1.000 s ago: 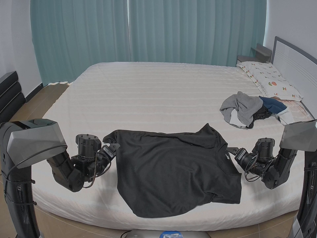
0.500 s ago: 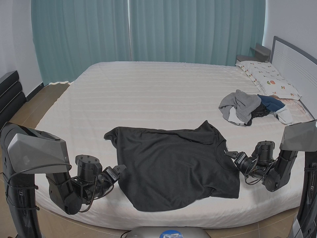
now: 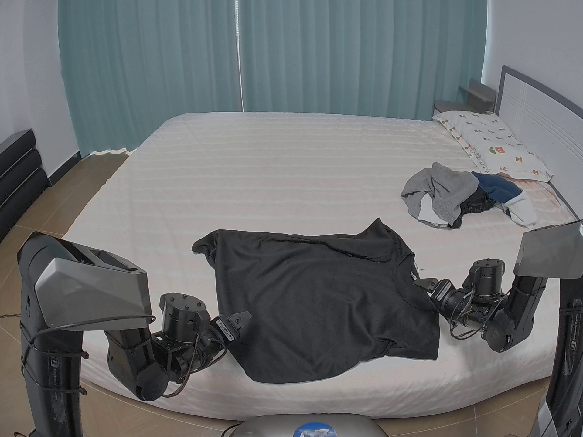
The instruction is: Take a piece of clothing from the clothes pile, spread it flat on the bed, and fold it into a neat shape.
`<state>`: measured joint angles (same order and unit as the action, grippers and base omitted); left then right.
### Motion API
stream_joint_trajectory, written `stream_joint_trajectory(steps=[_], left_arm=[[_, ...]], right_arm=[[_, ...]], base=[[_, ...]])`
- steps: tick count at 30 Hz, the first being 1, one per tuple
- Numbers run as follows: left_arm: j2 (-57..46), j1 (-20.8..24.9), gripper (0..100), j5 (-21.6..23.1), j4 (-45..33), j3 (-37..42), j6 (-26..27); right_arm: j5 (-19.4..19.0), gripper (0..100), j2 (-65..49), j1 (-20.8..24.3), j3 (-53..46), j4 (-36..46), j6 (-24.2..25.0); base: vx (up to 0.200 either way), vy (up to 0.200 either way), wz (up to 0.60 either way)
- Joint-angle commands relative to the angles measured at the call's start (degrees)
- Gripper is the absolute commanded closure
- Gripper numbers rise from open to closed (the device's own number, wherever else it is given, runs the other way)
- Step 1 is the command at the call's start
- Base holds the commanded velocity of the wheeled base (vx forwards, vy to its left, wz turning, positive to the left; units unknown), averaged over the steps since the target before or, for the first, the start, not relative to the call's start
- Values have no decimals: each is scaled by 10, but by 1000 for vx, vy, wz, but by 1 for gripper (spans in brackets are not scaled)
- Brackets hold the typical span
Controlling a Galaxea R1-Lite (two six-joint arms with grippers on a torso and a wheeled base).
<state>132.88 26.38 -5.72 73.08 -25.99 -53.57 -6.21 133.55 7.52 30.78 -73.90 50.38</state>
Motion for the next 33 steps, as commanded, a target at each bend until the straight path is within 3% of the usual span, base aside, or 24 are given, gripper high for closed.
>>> stream_joint_trajectory(steps=[1,2,7,19,33], left_arm=[[25,1,0,-1,0,-20,11],[30,3,100,-1,0,-25,13],[27,-3,100,-25,2,-31,22],[-83,-92,100,-36,8,-48,21],[-97,-105,100,-33,8,-49,23]], right_arm=[[0,0,1,1,1,0,0],[0,0,1,1,1,0,0],[0,0,1,0,1,-1,0],[7,0,-6,-7,2,-20,-1],[5,0,4,-8,2,-14,-4]], base=[[0,0,0],[0,0,0],[0,0,0],[0,0,0],[0,0,0]])
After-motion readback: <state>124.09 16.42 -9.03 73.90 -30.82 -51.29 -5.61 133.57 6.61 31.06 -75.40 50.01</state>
